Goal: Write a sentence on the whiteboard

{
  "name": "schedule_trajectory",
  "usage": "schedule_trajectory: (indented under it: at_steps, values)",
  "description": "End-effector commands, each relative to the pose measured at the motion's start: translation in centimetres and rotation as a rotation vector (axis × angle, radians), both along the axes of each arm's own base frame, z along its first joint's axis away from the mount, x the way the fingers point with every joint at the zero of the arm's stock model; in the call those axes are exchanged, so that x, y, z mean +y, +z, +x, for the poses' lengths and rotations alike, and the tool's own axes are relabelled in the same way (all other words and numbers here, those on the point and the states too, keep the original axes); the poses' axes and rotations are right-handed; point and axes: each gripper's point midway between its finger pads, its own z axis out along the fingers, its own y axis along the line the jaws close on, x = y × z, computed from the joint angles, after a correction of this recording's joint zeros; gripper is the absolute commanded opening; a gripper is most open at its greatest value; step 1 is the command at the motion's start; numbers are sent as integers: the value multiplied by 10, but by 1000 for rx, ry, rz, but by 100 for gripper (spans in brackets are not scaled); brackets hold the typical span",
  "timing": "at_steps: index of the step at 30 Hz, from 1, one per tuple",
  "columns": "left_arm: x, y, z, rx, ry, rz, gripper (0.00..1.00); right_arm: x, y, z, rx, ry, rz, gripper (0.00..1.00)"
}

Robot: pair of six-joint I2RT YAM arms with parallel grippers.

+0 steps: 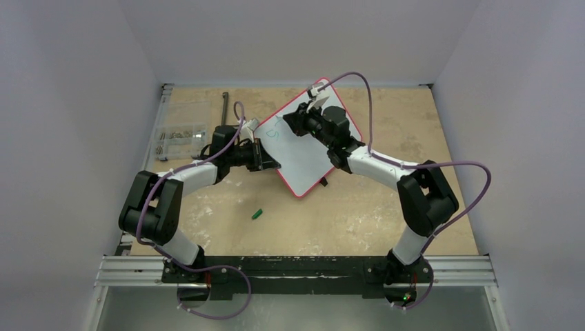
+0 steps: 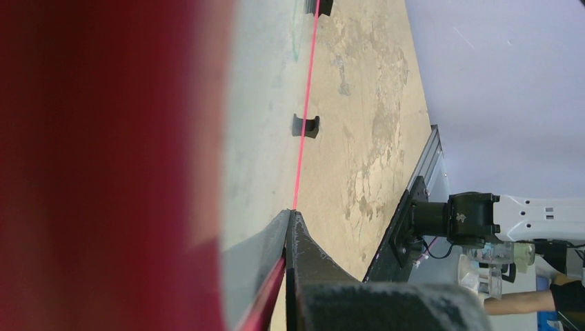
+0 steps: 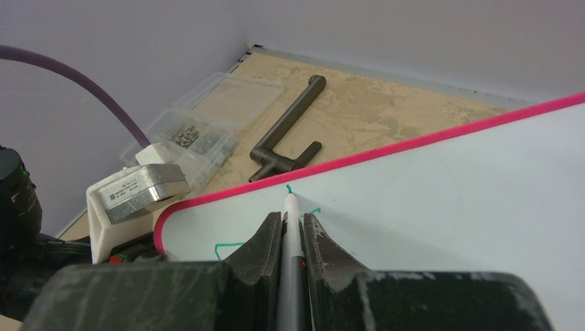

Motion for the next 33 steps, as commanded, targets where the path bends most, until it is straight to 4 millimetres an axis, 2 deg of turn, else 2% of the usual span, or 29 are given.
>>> schedule_trajectory:
  at_steps: [1, 8, 15, 33]
  values:
    - [-3, 12, 0, -73, -35, 24, 0, -7, -9, -11, 26, -5, -14, 0]
    - [-3, 14, 1, -77, -33, 23, 0, -19, -29, -26, 69, -13, -40, 0]
    - [-3, 15, 1, -78, -34, 23, 0, -30, -38, -33, 92, -41, -59, 0]
    - [-2, 16, -1, -79, -34, 26, 0, -22, -6, -9, 52, -78, -56, 0]
